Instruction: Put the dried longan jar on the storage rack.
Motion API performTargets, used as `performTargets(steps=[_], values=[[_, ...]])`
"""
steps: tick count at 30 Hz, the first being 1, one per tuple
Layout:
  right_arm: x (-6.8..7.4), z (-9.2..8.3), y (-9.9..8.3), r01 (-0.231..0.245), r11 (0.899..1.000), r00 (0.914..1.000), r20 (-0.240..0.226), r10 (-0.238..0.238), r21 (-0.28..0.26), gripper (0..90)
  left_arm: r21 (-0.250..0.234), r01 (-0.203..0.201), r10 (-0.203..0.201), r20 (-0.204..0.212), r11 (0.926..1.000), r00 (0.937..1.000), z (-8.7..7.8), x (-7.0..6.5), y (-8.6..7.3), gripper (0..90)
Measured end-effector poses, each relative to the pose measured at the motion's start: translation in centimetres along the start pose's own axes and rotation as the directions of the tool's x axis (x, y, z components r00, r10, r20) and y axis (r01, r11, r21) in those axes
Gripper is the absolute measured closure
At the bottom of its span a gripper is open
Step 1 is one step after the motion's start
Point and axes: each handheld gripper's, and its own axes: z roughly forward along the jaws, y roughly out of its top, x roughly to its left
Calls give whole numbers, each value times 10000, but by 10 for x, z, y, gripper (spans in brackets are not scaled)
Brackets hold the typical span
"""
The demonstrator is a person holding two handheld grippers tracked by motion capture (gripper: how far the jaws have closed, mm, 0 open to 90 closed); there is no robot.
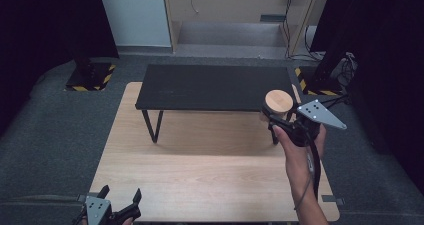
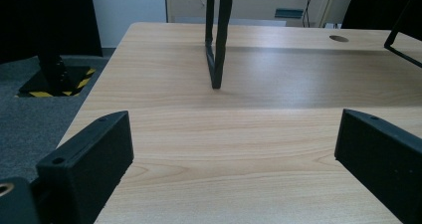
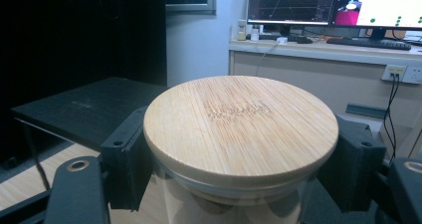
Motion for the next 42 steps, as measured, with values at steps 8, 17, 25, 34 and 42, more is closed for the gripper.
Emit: performTargets(steps=[8, 17, 25, 34, 42], values=[[-7, 22, 10, 131, 9998, 9998, 130, -133, 133, 260, 41, -44, 44, 72, 10000, 10000, 3, 0, 0, 7], [-17, 47, 17, 5, 9994, 9994, 332, -16, 340, 260, 33, -50, 50, 86, 10000, 10000, 5, 1, 0, 7], [-20, 64, 18, 39, 9981, 9992, 387, -63, 613, 260, 80, -31, 30, 115, 10000, 9999, 9, 3, -1, 7], [-25, 82, 18, -56, 9971, 9992, 396, 26, 763, 260, 91, -23, 22, 105, 10000, 9999, 11, 4, 0, 7], [-31, 95, 19, -130, 9946, 9990, 443, 85, 1026, 260, 125, -3, 2, 76, 9999, 10000, 13, 5, -1, 7]])
